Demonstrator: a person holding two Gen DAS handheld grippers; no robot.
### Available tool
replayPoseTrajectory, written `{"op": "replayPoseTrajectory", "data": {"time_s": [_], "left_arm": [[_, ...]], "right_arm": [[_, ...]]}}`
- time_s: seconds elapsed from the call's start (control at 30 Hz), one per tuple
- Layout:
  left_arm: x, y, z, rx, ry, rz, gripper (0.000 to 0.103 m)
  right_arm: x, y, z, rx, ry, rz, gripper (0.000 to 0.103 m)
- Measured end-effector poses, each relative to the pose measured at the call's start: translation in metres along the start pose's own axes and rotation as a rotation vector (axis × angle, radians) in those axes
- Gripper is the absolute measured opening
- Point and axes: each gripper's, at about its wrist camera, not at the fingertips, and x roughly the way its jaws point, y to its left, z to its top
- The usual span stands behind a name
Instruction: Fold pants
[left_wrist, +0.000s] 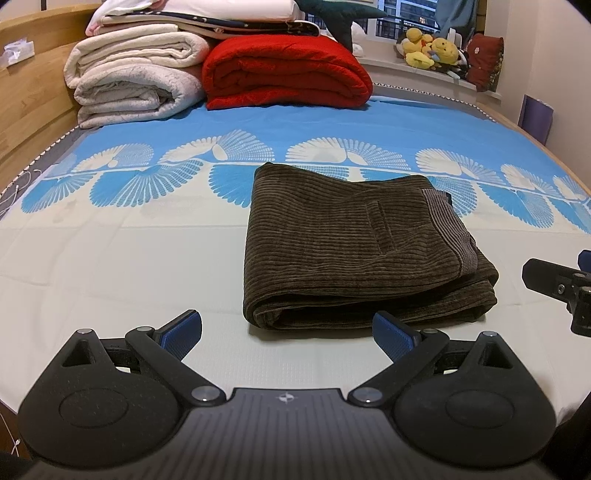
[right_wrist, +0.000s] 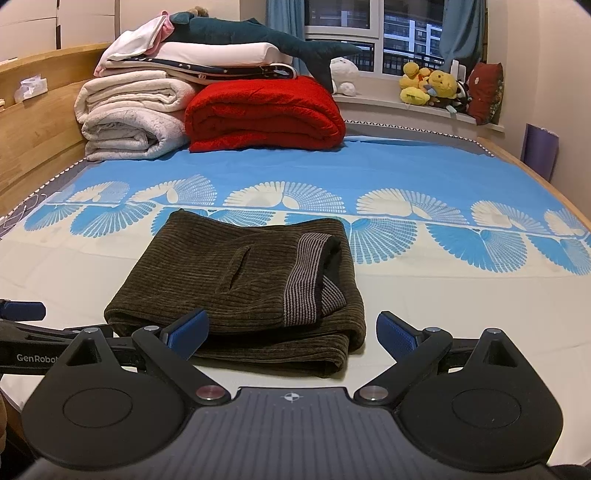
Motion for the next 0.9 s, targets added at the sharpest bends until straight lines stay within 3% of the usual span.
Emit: {"op": "replayPoseTrajectory", "data": {"time_s": [0.9], "left_arm": [[0.0004,-0.0019,-0.0014,0.012,-0.006,-0.01,0.101]], "right_arm": [[-0.0008,0.0005,-0.0015,-0.003,-0.001,0.003,0.097]]}}
